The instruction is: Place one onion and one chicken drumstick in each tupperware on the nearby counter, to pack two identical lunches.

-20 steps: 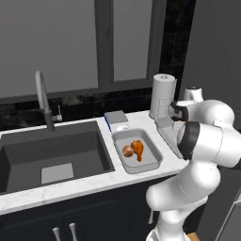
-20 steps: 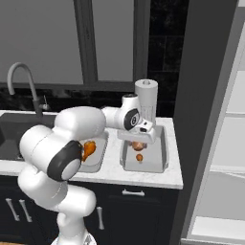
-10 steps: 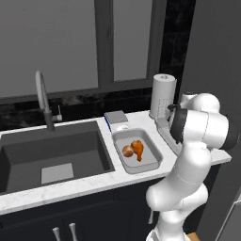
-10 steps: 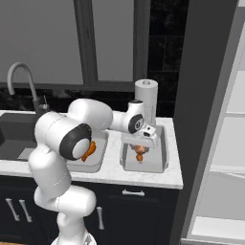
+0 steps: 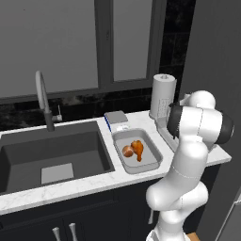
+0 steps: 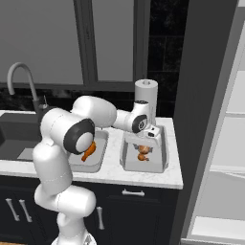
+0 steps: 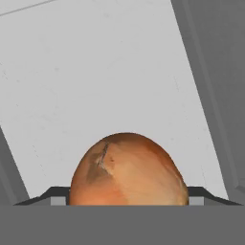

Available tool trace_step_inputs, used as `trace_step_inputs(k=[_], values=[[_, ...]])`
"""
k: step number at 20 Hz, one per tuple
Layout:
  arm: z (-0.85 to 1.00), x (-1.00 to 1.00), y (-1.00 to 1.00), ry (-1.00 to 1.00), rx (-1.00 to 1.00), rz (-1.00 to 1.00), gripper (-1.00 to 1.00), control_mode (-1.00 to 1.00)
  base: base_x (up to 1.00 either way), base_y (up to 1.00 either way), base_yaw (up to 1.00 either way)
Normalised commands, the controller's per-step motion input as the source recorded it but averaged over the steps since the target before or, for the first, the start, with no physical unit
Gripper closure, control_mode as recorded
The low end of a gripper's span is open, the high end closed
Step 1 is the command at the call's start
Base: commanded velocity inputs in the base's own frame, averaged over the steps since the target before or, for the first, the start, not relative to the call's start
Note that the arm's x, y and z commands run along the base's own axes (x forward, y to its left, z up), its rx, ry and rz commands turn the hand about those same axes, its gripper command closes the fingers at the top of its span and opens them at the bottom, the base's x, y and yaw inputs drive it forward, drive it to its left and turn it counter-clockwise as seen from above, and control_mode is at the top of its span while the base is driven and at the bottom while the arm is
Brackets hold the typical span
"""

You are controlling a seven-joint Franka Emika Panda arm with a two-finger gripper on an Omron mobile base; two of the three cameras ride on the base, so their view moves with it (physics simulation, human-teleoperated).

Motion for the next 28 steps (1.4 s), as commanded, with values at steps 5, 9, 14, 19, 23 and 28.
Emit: trace_step_inputs(k=[5, 9, 14, 19, 23, 28], values=[[-0.09, -0.01, 0.0, 0.0, 0.0, 0.0, -1.0, -1.0, 0.0, 0.0, 0.0], [0.0, -0.18, 0.0, -0.05, 0.0, 0.0, -1.0, -1.0, 0.0, 0.0, 0.0], [0.19, -0.27, 0.04, -0.19, 0.0, 0.0, -1.0, -1.0, 0.0, 0.0, 0.0], [0.25, -0.3, 0.2, -0.17, 0.0, 0.0, -1.0, -1.0, 0.0, 0.0, 0.0], [0.23, -0.45, 0.23, -0.11, 0.0, 0.0, -1.0, -1.0, 0.0, 0.0, 0.0], [0.49, -0.43, 0.26, -0.06, 0.0, 0.0, -1.0, -1.0, 0.0, 0.0, 0.0]])
